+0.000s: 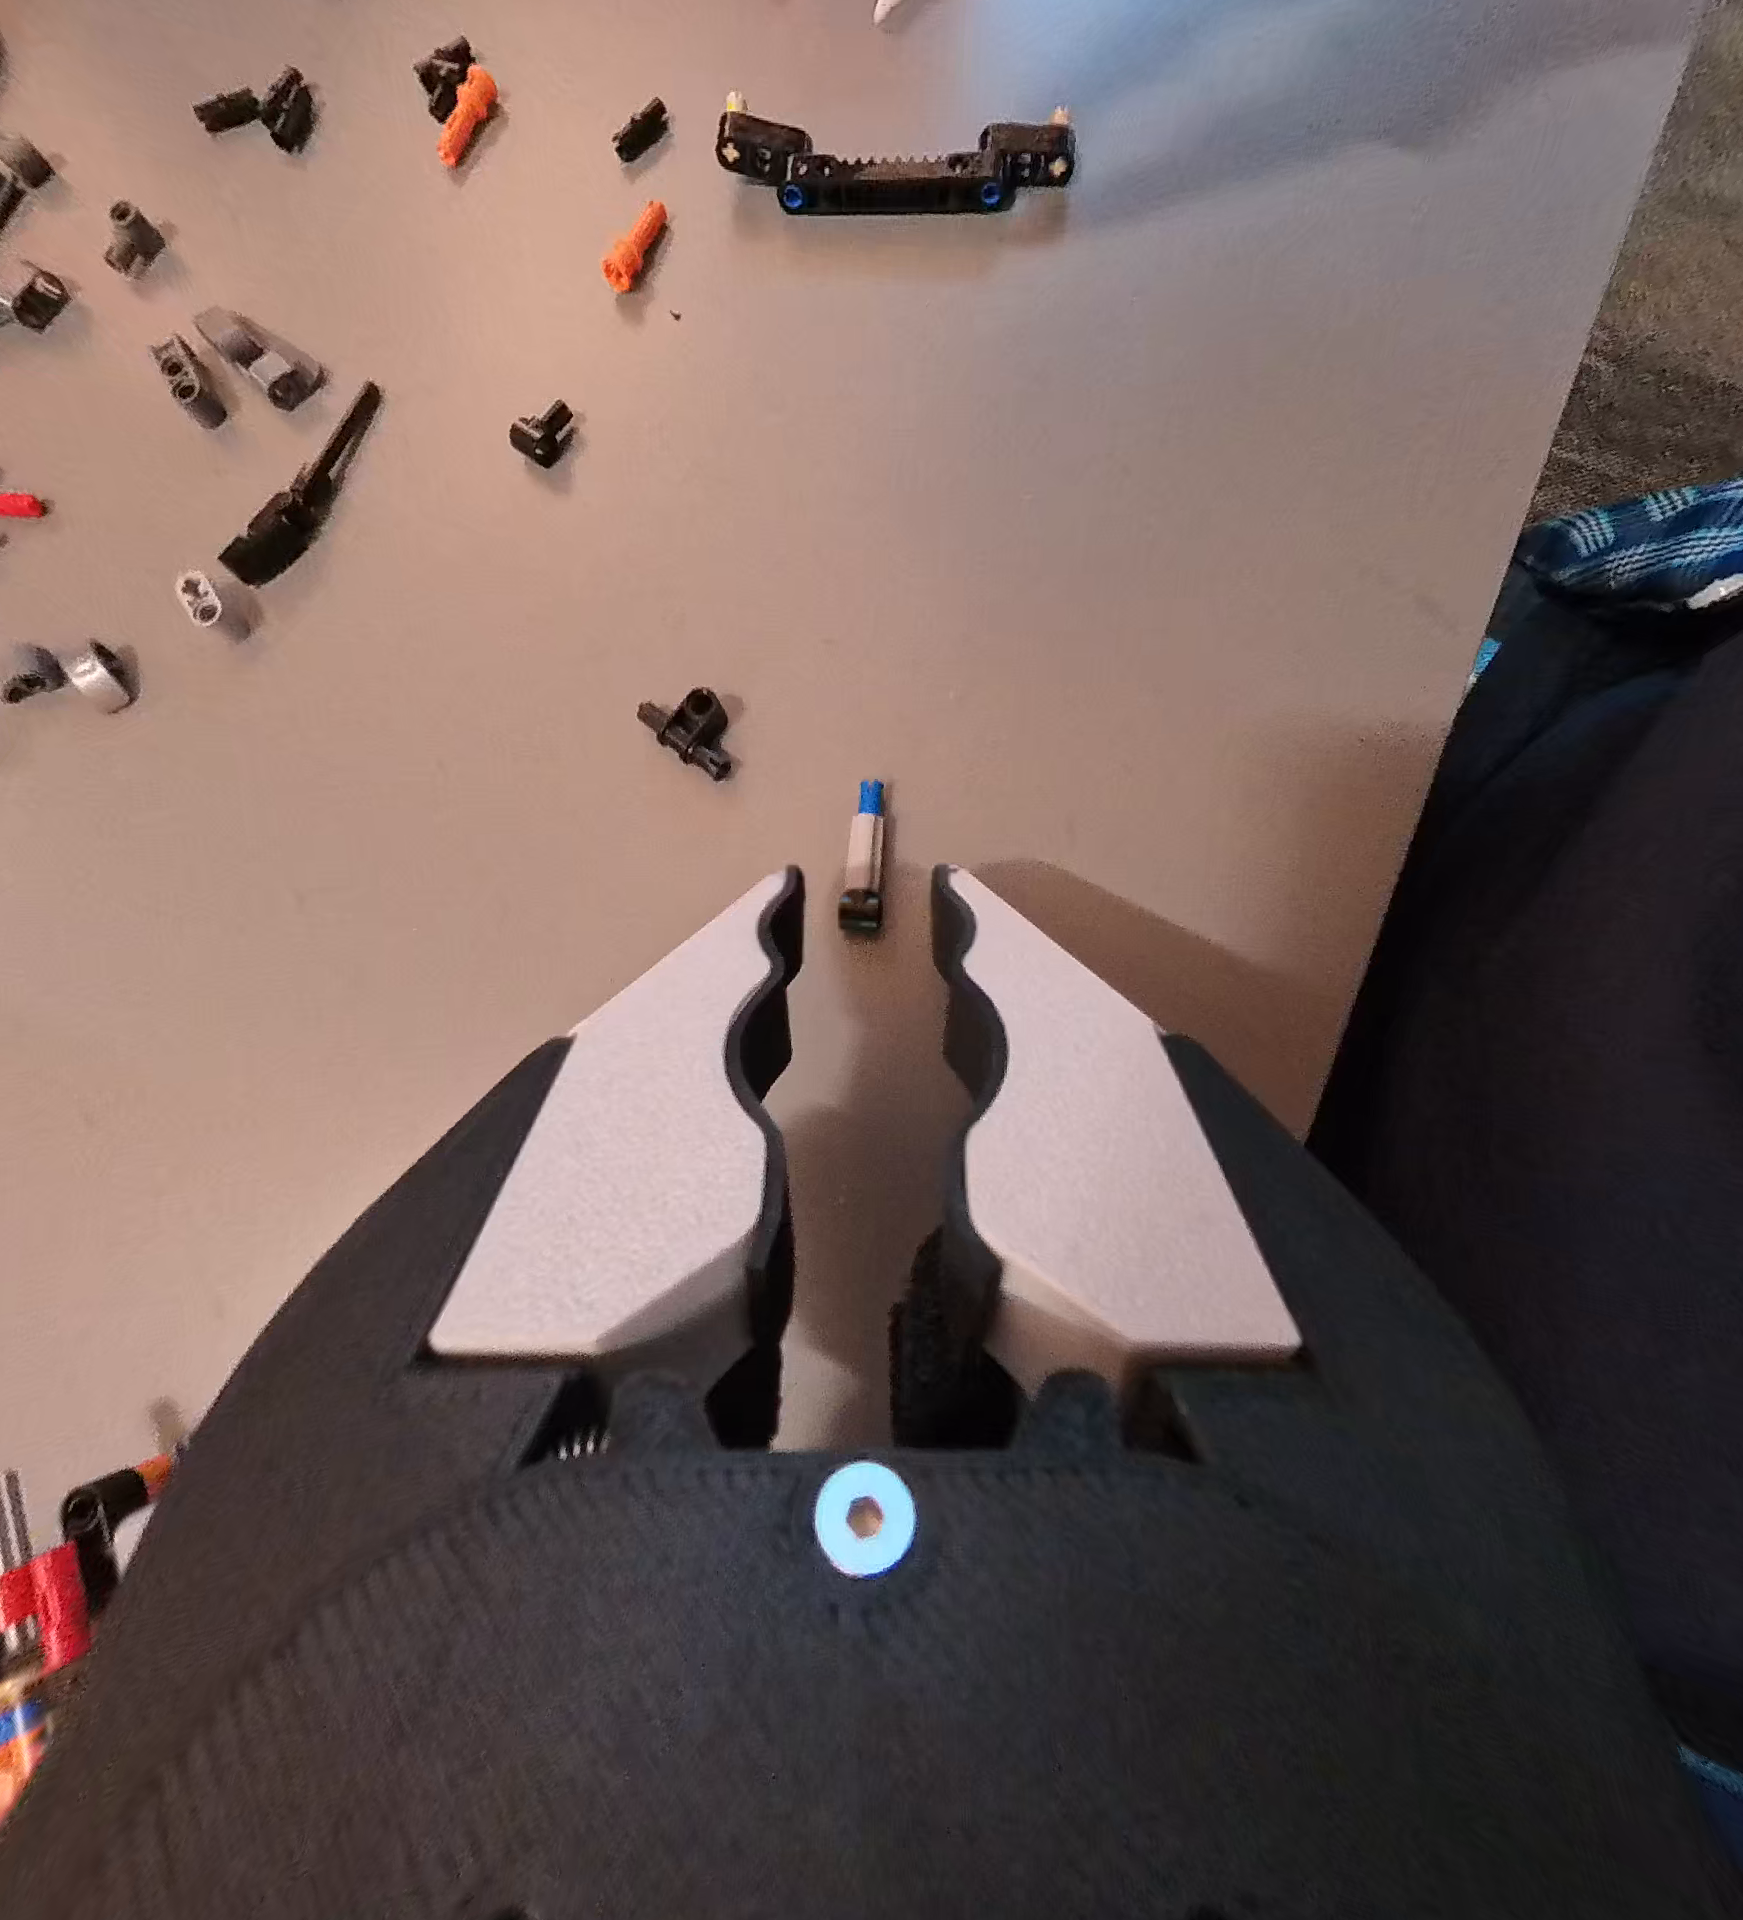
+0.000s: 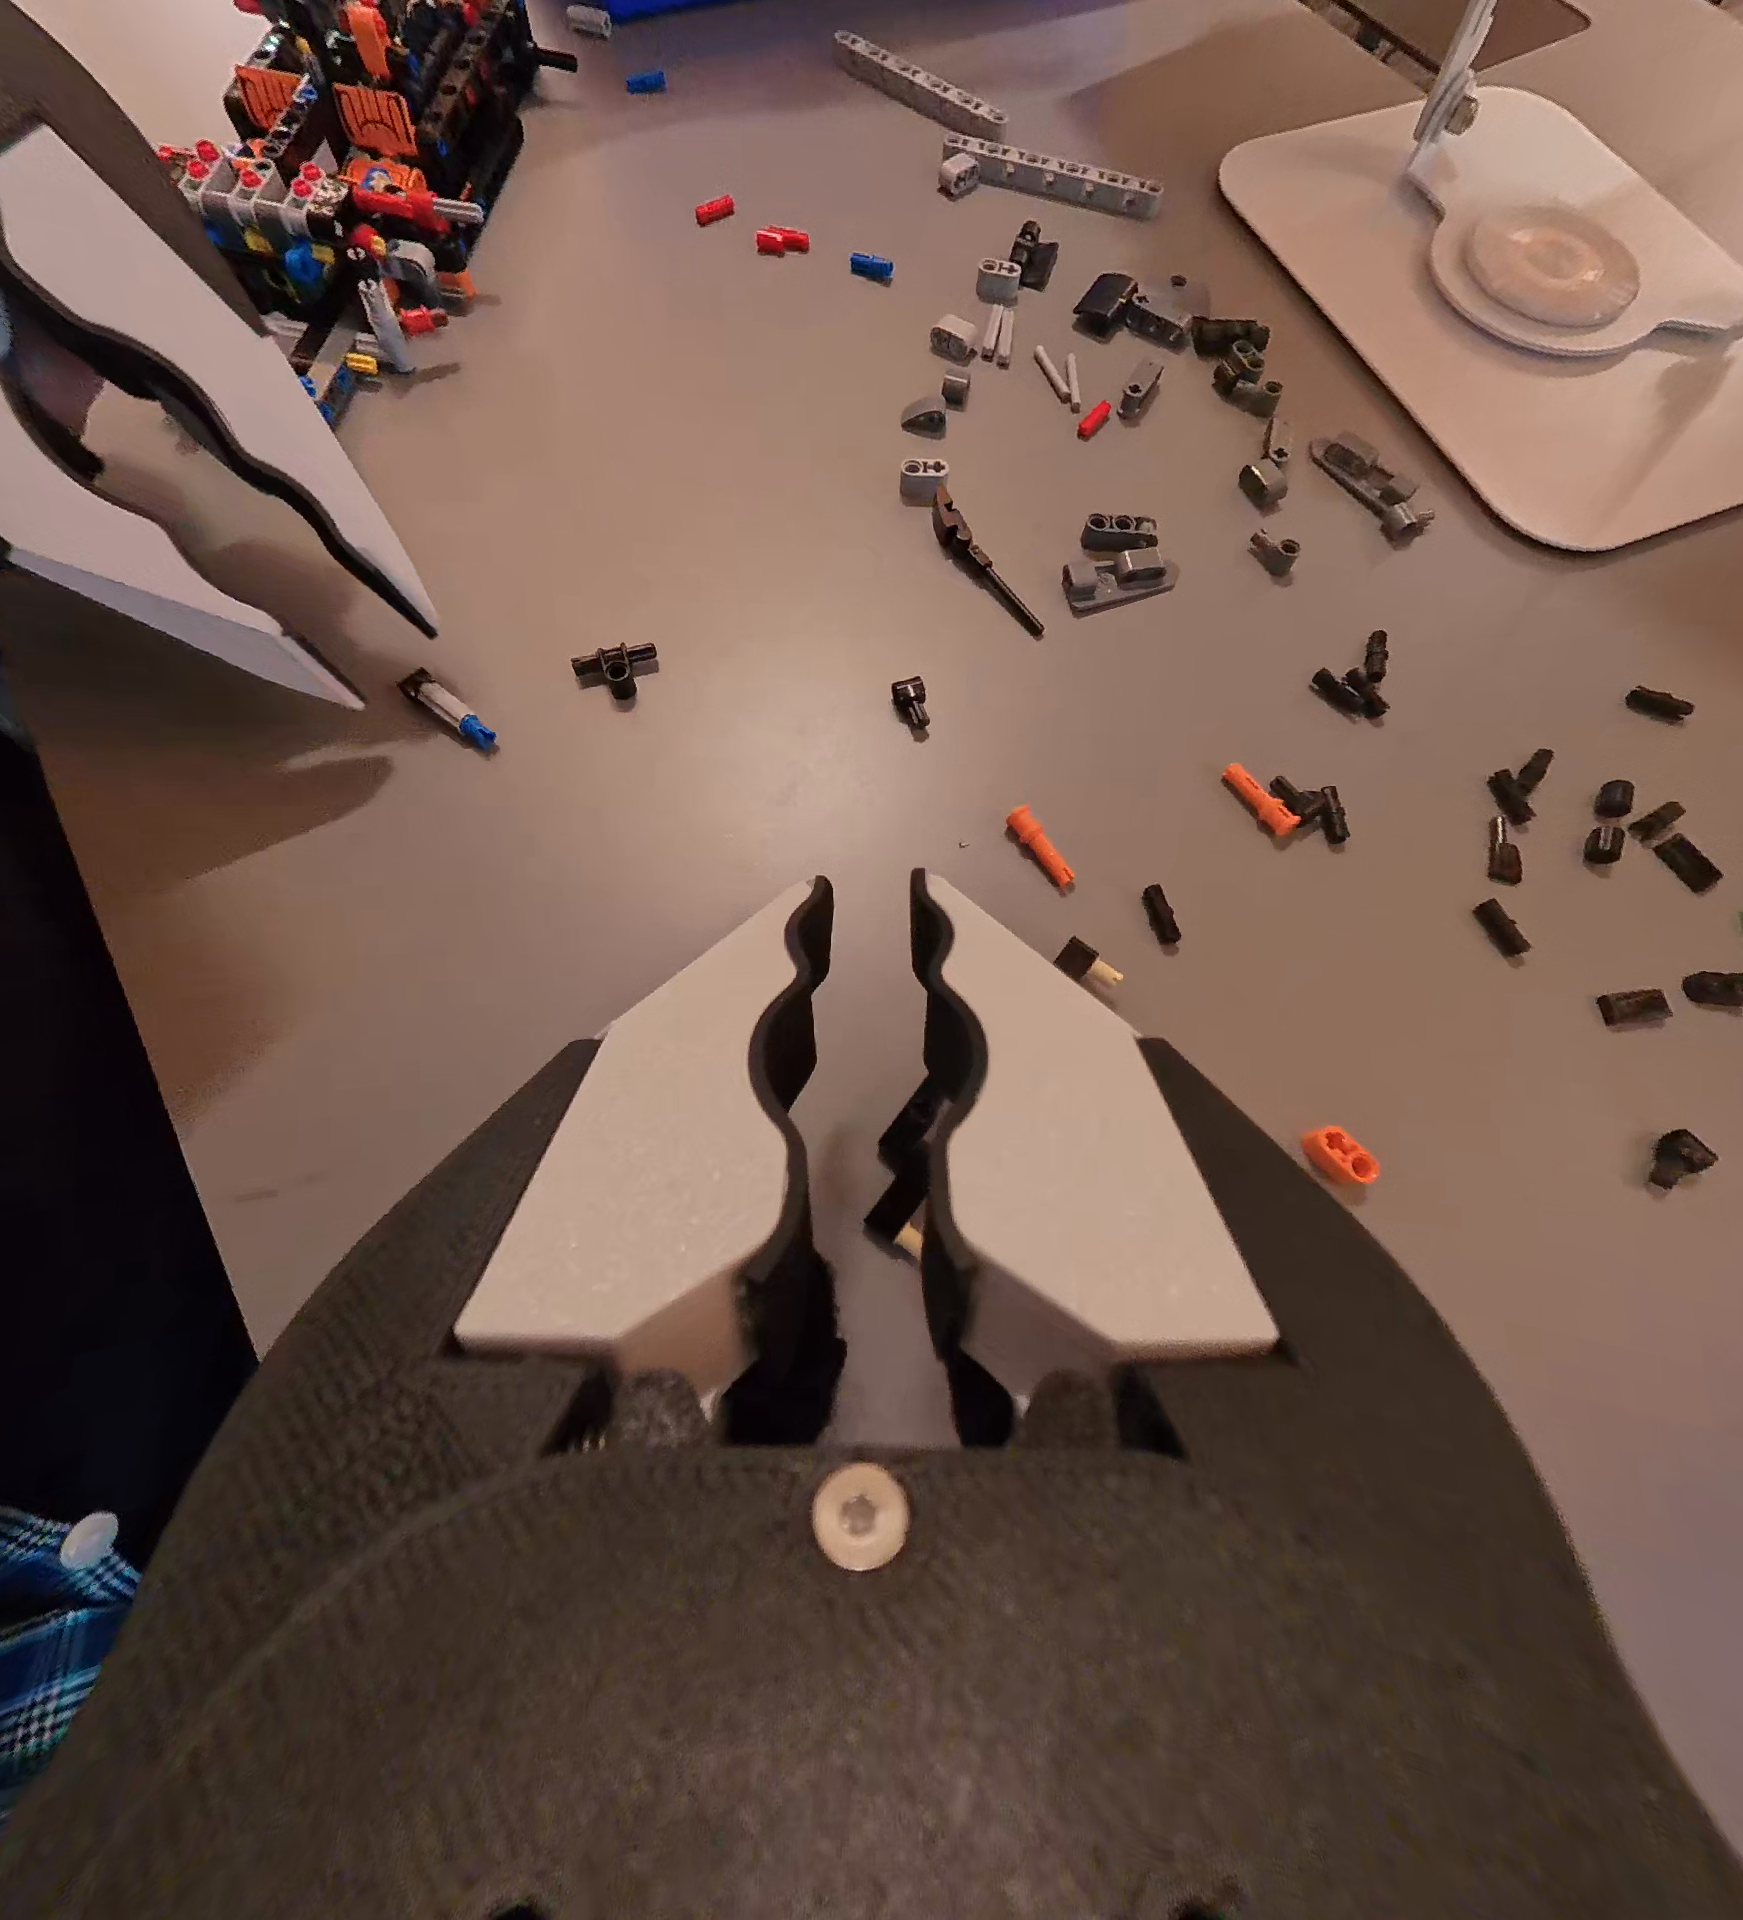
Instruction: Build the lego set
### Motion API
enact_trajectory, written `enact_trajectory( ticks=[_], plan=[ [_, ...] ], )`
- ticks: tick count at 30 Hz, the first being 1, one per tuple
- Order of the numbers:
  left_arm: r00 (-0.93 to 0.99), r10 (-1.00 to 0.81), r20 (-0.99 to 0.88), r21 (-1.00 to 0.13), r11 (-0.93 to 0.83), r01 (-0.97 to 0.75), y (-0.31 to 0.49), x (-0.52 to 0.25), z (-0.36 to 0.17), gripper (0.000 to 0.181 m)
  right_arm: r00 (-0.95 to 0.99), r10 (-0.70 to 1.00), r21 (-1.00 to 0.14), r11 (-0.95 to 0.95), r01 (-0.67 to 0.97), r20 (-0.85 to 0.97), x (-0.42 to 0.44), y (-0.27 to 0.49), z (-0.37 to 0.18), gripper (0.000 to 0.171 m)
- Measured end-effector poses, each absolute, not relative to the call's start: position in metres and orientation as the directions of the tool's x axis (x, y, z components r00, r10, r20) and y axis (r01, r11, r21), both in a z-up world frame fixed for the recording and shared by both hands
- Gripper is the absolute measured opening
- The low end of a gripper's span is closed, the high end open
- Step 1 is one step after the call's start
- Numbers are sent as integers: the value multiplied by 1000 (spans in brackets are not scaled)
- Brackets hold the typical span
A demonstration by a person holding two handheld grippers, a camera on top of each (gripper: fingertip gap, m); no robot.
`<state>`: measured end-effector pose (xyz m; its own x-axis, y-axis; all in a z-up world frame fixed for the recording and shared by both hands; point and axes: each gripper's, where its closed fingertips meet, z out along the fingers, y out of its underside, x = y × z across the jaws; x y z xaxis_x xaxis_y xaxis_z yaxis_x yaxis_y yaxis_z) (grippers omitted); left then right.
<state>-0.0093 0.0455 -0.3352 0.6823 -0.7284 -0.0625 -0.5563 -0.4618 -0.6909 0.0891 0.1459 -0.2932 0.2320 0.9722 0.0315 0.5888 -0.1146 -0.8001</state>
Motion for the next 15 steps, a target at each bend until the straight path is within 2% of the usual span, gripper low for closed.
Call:
enact_trajectory(
  ticks=[1,6,11,15],
  plan=[
    [682,-728,-65,-687,-463,-560,47,-8,-336,20,228,973,-800,-112,589,31,88,145,-293,13],
    [657,-744,-121,-646,-443,-622,53,-7,-344,3,213,976,-802,-100,588,35,83,145,-292,13],
    [647,-751,-132,-649,-427,-629,55,-10,-342,0,190,980,-798,-69,599,57,68,150,-285,13],
    [647,-751,-132,-649,-428,-629,55,-13,-342,0,221,969,-773,-60,631,106,48,177,-282,21]
  ],
)
